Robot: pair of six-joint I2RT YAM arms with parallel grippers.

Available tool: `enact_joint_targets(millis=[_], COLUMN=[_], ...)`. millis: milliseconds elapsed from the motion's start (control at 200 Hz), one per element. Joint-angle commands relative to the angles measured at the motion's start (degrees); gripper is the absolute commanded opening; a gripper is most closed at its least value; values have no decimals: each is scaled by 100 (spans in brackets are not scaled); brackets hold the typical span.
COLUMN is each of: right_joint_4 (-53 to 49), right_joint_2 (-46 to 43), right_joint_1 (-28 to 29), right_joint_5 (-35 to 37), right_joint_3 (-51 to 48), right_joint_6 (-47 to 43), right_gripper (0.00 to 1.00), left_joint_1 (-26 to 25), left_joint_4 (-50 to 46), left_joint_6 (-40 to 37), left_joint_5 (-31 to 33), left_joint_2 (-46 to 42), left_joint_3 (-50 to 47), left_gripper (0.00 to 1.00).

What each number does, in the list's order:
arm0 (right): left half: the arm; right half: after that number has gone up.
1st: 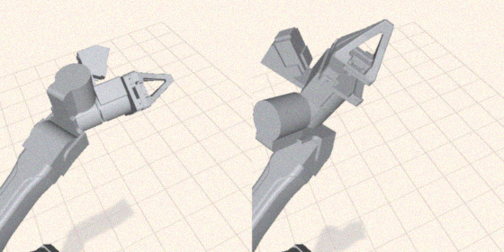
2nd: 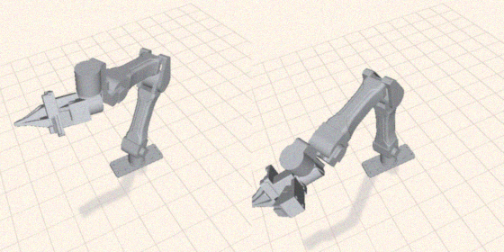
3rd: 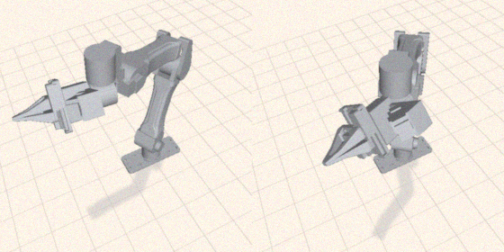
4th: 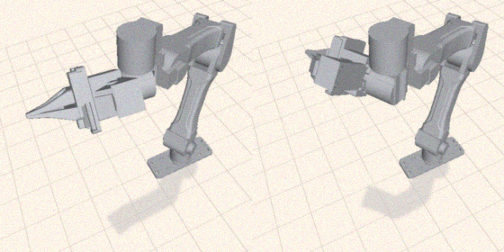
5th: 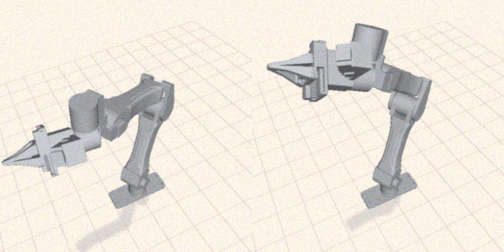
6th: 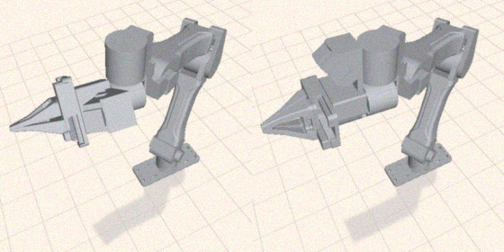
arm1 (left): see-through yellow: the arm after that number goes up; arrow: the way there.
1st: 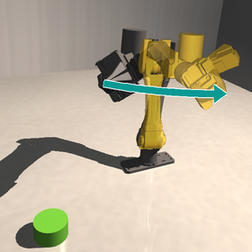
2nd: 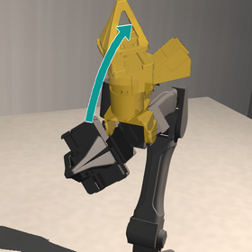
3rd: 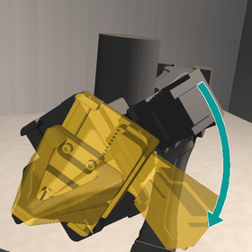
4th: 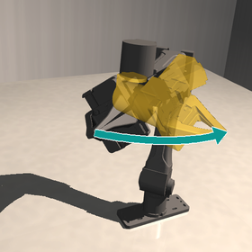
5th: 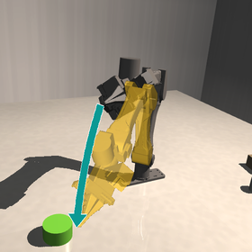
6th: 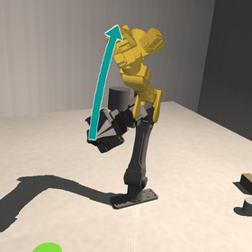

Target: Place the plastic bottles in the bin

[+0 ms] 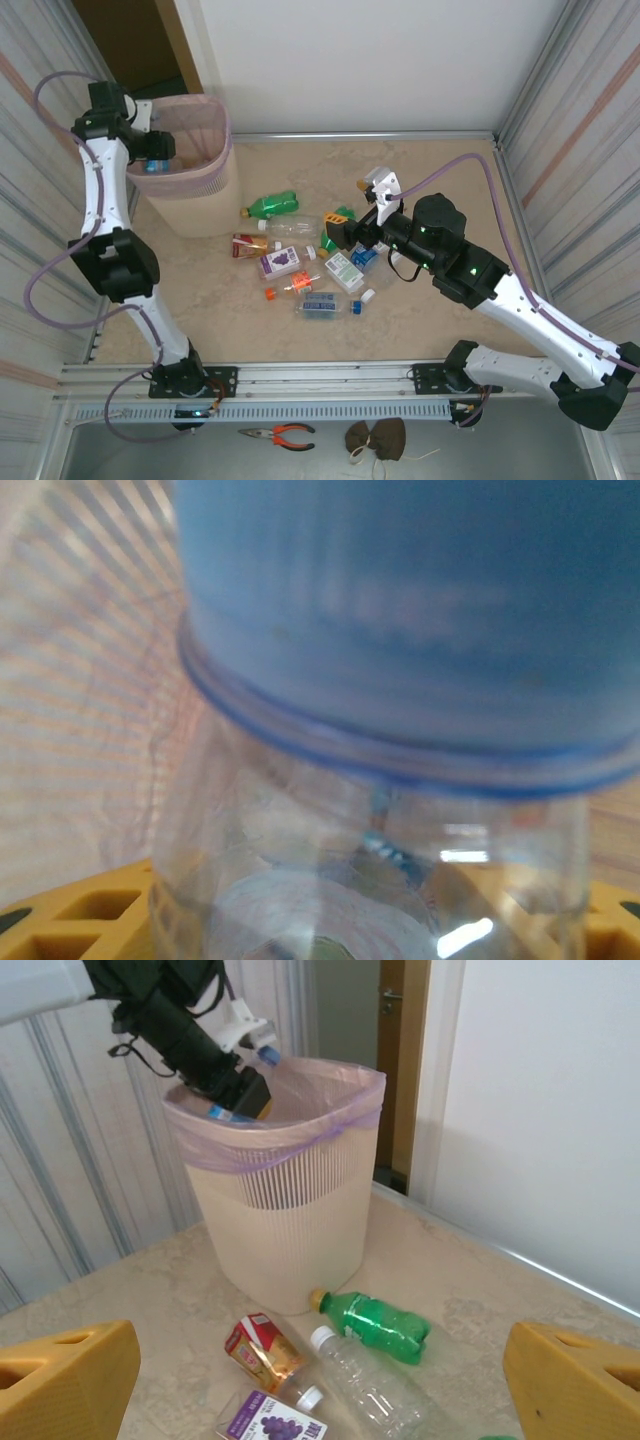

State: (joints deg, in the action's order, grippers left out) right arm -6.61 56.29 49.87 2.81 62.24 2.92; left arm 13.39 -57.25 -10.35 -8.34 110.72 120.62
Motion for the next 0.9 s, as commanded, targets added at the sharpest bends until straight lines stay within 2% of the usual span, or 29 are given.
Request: enact_joint_targets(millis=[0,240,406,626,897], right_joint_4=[41,-37,-94,-347,-1423], right_joint_2=[7,5,5,192,450], right_joint_1=[24,22,15,-28,-661], right_joint_5=[-17,114,217,529,623], right_joint_3=[-49,-40,-27,80,323], right_joint_6=[-62,-56,-63,77,965], right_gripper=[92,92,93,93,92], left_joint_1=[-12,-47,-52,-47,-39], left_joint_4=[-197,-143,-19,121,391], left_joint_6=[108,215,310,459,611], left_joint_5=[103,-97,-303,-708,-1585], left_joint_2=[154,233,-3,-449,-1236], left_joint_3=[146,1,-39,-91,-416], left_gripper=[62,68,73,74,73])
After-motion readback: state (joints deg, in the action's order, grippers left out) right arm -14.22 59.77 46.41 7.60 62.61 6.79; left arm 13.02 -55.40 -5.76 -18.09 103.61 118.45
